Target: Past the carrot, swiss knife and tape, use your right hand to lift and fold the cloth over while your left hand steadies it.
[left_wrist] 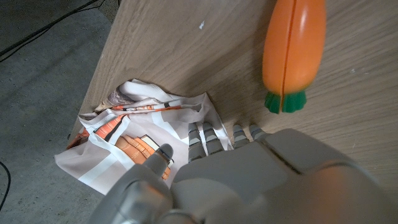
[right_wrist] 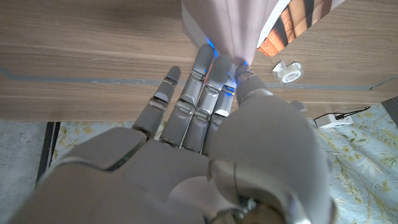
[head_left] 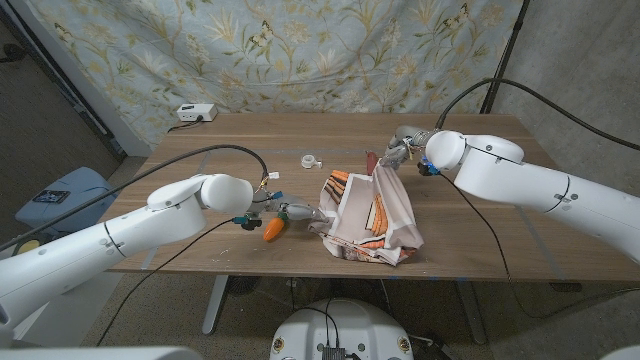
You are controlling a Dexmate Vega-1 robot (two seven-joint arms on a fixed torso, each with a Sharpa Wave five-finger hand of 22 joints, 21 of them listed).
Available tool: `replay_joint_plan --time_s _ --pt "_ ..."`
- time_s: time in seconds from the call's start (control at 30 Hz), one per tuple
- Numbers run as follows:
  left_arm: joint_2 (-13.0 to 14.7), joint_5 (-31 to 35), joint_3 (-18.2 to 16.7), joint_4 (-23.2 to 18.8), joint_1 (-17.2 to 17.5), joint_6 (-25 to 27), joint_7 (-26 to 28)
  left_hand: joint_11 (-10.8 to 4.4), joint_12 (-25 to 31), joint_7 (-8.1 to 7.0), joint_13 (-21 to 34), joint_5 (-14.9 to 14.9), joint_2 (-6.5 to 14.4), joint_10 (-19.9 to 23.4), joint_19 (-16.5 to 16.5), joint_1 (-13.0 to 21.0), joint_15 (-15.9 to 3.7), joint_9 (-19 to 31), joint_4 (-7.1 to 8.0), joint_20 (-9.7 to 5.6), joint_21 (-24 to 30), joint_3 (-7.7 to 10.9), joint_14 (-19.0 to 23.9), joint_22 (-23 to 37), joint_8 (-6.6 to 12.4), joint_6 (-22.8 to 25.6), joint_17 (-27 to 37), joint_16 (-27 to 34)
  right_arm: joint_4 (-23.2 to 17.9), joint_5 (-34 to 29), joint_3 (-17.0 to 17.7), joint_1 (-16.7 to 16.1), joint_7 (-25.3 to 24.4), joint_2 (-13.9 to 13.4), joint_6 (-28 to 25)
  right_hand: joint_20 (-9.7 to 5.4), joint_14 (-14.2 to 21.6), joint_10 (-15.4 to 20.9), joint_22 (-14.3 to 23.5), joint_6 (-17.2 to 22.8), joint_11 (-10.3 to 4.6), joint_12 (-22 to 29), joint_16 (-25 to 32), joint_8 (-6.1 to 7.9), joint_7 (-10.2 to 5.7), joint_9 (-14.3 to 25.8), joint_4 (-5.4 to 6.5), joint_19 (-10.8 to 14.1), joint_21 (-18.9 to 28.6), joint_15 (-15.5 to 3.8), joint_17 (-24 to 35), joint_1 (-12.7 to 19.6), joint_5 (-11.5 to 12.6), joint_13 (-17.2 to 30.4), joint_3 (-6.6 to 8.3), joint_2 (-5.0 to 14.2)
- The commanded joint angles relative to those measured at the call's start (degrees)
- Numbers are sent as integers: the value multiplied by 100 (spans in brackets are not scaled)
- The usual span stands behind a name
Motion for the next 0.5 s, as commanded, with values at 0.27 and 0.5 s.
replay_joint_plan --time_s 0.27,0.5 --pt "62 -107 -51 -58 104 36 117 28 28 -4 15 12 -1 3 -579 54 -6 19 1 6 2 71 20 8 -13 10 6 -2 297 -290 -362 455 455 313 359 -6 93 18 10 24 40 14 -24 32 55 12 -17 45 -3 -458 56 98 -26 0 -34 6" --pt "86 -157 -78 -71 149 55 179 29 29 7 14 13 -8 6 -574 65 -11 19 -9 4 2 90 20 7 -11 17 2 -5 440 -380 -429 541 615 434 451 -10 83 14 11 14 38 10 -54 26 58 12 -6 52 -6 -446 58 96 -30 -1 -46 9"
